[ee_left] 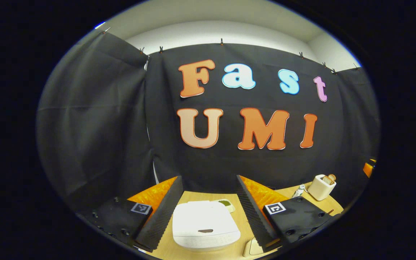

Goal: Close the left gripper, press the button to open the rice cooker; take a wooden spoon from the chopstick holder with the right hand, scoop a spoonful of rice and pour it into the rice cooker, then put the wooden spoon back into the chopstick holder.

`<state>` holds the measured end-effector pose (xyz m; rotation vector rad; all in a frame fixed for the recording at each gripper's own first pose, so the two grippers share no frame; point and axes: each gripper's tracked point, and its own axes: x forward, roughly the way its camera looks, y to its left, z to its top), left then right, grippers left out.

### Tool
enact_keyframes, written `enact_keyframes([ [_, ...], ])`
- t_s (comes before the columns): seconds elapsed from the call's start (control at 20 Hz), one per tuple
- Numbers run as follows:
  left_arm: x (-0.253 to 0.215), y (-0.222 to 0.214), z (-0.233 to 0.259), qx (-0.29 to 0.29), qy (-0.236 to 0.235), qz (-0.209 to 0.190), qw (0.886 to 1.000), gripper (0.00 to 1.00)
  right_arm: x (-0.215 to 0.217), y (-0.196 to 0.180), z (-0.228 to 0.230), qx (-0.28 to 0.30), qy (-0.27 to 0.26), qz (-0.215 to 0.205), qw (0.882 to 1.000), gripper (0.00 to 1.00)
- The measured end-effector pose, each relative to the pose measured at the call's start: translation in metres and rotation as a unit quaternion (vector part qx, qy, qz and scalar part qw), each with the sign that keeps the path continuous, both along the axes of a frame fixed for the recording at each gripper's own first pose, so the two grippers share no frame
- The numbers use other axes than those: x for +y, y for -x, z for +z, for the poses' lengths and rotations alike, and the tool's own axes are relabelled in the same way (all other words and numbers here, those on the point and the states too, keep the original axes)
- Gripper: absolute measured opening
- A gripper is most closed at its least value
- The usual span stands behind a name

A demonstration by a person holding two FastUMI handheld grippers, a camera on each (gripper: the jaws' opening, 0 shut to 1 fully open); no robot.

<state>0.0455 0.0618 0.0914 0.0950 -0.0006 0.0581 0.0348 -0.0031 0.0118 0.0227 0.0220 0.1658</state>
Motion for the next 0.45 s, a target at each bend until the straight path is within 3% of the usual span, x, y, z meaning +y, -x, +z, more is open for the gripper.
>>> enact_keyframes([
  [0.1, 0.003, 0.014, 0.010, -0.015, 0.005, 0.000, 1.000, 0.98, -0.001, 0.004, 0.013, -0.011, -0.001, -0.001, 1.000, 0.95],
  [0.15, 0.005, 0.019, 0.013, -0.021, 0.006, 0.001, 1.000, 0.97, -0.003, 0.006, 0.018, -0.017, 0.000, -0.001, 1.000, 1.00],
  [0.4, 0.018, 0.030, 0.011, -0.034, 0.010, 0.014, 0.999, 0.98, -0.012, 0.008, 0.027, -0.029, 0.004, -0.016, 0.999, 0.95],
  [0.45, 0.017, 0.031, 0.012, -0.036, 0.016, 0.011, 0.999, 0.98, -0.014, 0.009, 0.026, -0.027, 0.003, -0.019, 0.999, 1.00],
])
